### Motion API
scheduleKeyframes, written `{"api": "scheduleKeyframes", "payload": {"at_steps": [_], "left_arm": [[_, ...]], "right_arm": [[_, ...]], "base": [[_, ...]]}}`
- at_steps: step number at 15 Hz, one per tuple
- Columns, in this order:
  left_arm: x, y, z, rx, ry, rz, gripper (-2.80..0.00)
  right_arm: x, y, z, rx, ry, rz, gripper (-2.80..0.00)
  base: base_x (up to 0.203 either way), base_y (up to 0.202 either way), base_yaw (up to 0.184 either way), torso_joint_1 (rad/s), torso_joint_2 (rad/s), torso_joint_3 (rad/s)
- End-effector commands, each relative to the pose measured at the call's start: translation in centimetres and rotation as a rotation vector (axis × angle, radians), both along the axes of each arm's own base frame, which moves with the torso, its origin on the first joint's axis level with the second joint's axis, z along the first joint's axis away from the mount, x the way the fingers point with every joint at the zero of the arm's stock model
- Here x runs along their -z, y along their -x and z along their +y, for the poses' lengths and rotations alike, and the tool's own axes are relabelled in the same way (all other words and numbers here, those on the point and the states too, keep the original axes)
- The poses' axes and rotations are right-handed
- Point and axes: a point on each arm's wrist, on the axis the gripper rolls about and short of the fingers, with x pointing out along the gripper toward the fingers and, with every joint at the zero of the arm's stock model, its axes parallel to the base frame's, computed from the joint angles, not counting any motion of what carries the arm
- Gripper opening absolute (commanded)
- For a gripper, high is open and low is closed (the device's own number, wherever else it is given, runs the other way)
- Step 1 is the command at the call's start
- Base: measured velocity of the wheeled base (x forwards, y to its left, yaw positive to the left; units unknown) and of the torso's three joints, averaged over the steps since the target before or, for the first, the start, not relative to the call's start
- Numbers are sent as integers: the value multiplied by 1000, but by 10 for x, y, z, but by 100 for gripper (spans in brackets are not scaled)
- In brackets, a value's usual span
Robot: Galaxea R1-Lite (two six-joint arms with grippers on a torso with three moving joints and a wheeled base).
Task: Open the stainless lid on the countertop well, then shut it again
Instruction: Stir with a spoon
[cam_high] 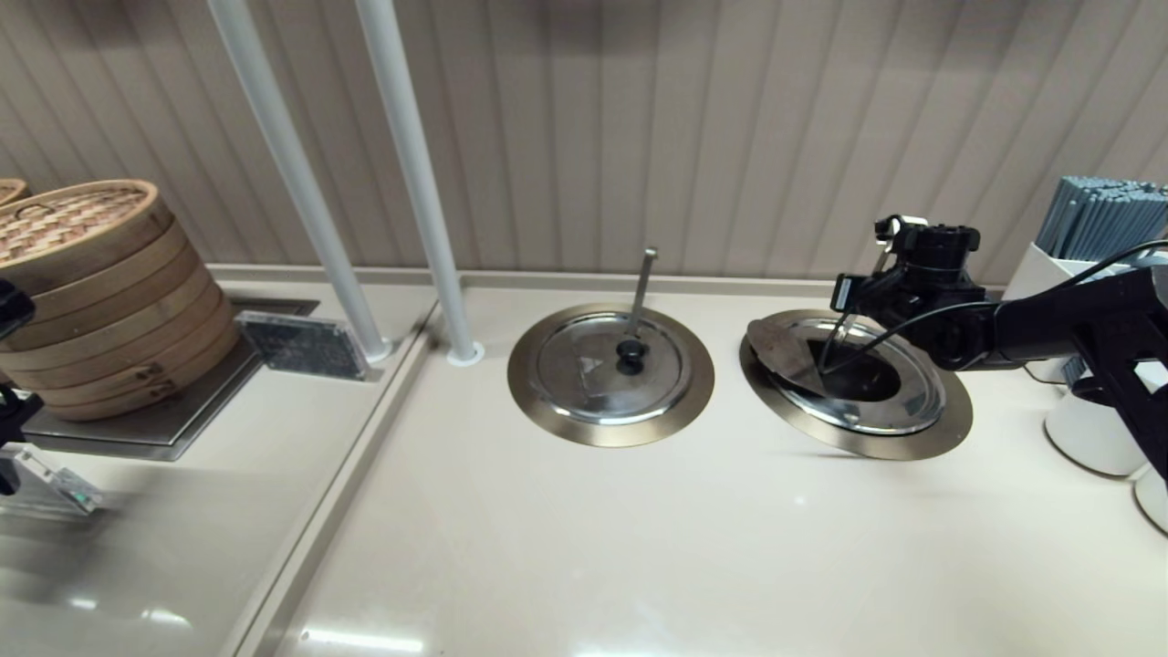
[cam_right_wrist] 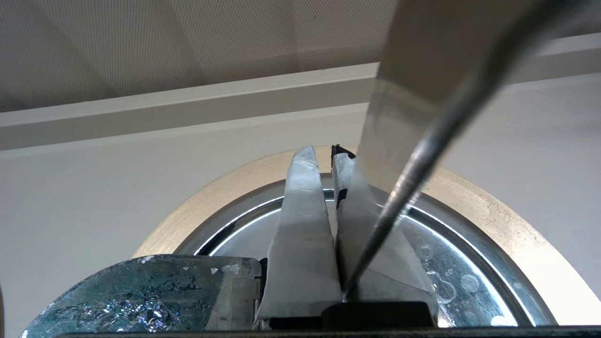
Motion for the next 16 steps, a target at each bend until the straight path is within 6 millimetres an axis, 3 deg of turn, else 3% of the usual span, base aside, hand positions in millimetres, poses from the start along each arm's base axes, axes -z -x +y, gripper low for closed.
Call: {"api": "scheduleKeyframes", "payload": {"at_steps": [1,2,3,8,12,16], "left_arm": [[0,0,0,0,0,2,-280],[0,0,0,0,0,-1,-280],[0,0,0,0,0,0,-280],[0,0,0,0,0,-1,-280],[0,0,0,0,0,0,-280],[0,0,0,0,0,1,-280]], "right_arm": [[8,-4,-7,15,2,10,-280],[13,-7,-10,20,5,13,-280],[12,-10,-15,30,5,2,0],[15,-17,-31,61,5,0,0],[16,-16,-30,61,2,8,0],[30,-14,-31,99,3,47,0]], "base": [[0,0,0,0,0,0],[0,0,0,0,0,0],[0,0,0,0,0,0],[0,0,0,0,0,0],[0,0,0,0,0,0],[0,0,0,0,0,0]]}}
